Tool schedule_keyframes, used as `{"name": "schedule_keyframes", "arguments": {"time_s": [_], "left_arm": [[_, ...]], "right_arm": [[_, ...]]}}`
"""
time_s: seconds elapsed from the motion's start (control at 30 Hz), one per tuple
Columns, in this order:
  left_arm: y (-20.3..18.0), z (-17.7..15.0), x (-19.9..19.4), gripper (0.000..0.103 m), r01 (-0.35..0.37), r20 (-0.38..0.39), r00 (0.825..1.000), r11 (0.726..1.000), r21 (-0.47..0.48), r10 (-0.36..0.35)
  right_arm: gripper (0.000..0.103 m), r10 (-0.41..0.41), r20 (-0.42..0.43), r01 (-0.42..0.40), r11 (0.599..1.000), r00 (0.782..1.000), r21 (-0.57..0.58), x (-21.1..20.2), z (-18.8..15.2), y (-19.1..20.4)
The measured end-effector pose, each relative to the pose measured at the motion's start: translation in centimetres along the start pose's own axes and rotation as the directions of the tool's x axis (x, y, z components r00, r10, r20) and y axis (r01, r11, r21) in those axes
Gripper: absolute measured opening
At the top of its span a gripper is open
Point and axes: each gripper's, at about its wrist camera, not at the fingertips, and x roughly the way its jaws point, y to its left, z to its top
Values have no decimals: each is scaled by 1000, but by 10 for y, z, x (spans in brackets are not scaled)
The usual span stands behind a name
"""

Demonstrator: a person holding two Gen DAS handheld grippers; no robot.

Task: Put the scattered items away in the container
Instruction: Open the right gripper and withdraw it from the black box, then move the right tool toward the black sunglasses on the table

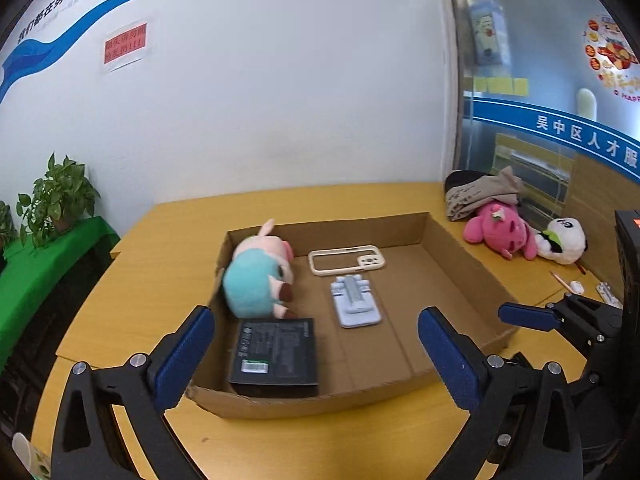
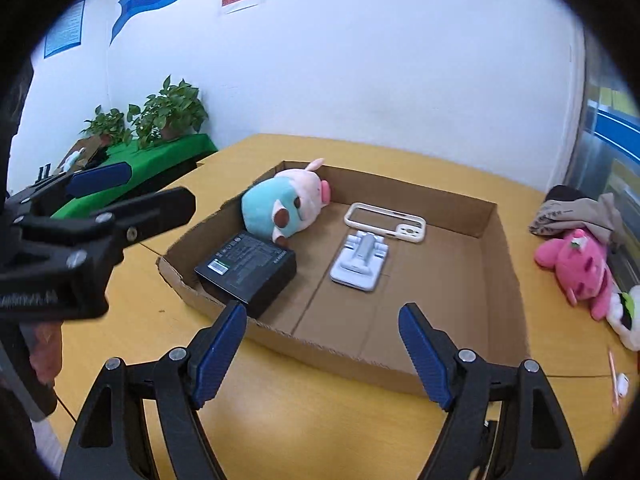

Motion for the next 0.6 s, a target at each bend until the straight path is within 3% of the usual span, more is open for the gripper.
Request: {"name": "schedule_keyframes", "arguments": {"time_s": [0.2, 0.6], "left_arm": [[-20, -8, -4, 103, 41, -17, 999, 999, -10, -41], [-23, -14, -9, 103, 42, -31, 999, 999, -18, -43]], "right_arm": [[78, -48, -5, 48, 999, 999, 18, -11, -12, -16], [78, -38, 10, 38, 998, 999, 47, -21, -19, -19]]}}
